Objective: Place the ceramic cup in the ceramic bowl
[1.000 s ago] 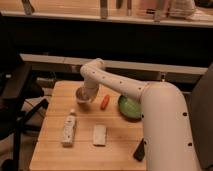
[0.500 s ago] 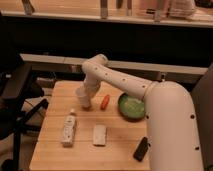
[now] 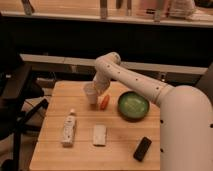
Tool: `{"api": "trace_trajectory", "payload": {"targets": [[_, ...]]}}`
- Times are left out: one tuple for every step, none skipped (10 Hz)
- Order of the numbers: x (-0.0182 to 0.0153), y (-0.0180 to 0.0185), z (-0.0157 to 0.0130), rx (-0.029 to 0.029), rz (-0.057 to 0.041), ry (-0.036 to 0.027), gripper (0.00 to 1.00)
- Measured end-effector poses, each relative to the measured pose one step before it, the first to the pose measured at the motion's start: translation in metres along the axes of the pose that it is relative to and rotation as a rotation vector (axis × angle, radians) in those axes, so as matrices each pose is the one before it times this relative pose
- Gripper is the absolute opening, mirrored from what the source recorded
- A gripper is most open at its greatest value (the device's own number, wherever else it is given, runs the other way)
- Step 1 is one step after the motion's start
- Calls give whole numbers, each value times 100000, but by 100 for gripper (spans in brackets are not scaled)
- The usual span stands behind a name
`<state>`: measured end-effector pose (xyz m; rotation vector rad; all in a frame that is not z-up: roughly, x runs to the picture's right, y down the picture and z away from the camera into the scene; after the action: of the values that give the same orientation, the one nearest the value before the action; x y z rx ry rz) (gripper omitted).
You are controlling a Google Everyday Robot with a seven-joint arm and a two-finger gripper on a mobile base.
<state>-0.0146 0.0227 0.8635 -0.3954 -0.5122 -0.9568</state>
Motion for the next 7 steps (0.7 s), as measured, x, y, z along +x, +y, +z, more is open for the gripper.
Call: {"api": "trace_trajectory", "payload": {"targets": [[327,497,-351,650,1238,13,4],[564,1042,-406,853,1339,185,4],[844,1403,-564,587,1601,371,4],[670,1168,-471,800,1670,81,4],[226,420,-252,246,768,174,4],[73,277,-141,236,538,107,4],[404,609,-349,295,1522,253,4]]}}
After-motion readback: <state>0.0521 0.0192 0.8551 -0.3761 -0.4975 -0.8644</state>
